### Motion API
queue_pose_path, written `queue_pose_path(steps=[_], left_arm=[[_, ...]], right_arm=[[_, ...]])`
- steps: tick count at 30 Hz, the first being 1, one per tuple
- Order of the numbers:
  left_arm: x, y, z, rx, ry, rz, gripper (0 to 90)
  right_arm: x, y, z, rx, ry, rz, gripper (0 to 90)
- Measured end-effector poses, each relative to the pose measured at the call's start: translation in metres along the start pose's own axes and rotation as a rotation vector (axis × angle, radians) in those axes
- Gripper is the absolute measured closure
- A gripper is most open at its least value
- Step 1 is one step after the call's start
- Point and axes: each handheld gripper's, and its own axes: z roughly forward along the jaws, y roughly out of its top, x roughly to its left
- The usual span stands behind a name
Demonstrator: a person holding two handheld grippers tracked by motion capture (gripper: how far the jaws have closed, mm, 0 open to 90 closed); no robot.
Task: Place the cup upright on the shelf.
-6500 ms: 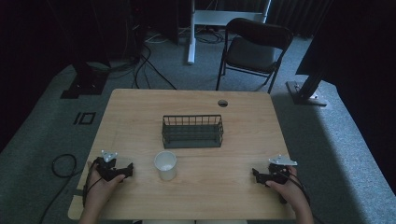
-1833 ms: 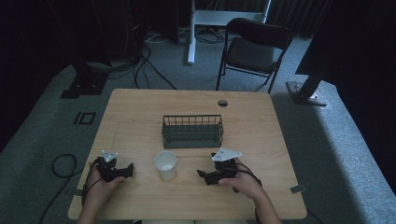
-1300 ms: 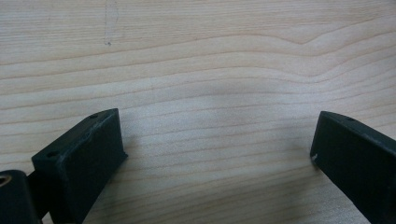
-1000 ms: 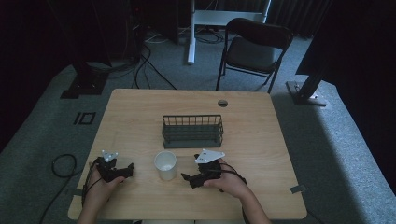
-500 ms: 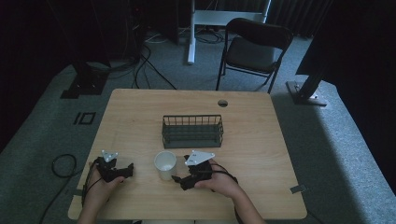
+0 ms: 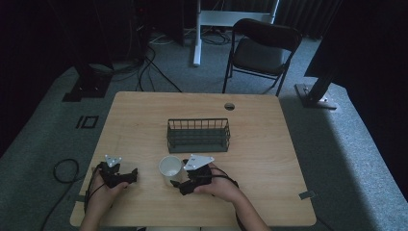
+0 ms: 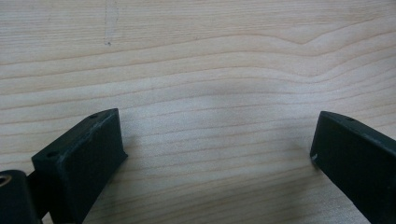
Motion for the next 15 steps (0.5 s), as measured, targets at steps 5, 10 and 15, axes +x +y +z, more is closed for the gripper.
queue_pose_path(steps=[5, 10, 15], left_arm=[[0.000, 0.000, 0.000, 0.000, 0.000, 0.000, 3.0], [0.000, 0.000, 0.000, 0.000, 0.000, 0.000, 3.0], [0.000, 0.000, 0.000, 0.000, 0.000, 0.000, 3.0]], right_arm=[[0.001, 0.006, 0.004, -0.012, 0.000, -0.007, 13.5], [0.001, 0.009, 0.010, -0.016, -0.003, -0.012, 13.5], [0.003, 0.011, 0.014, -0.023, -0.001, -0.030, 13.5]])
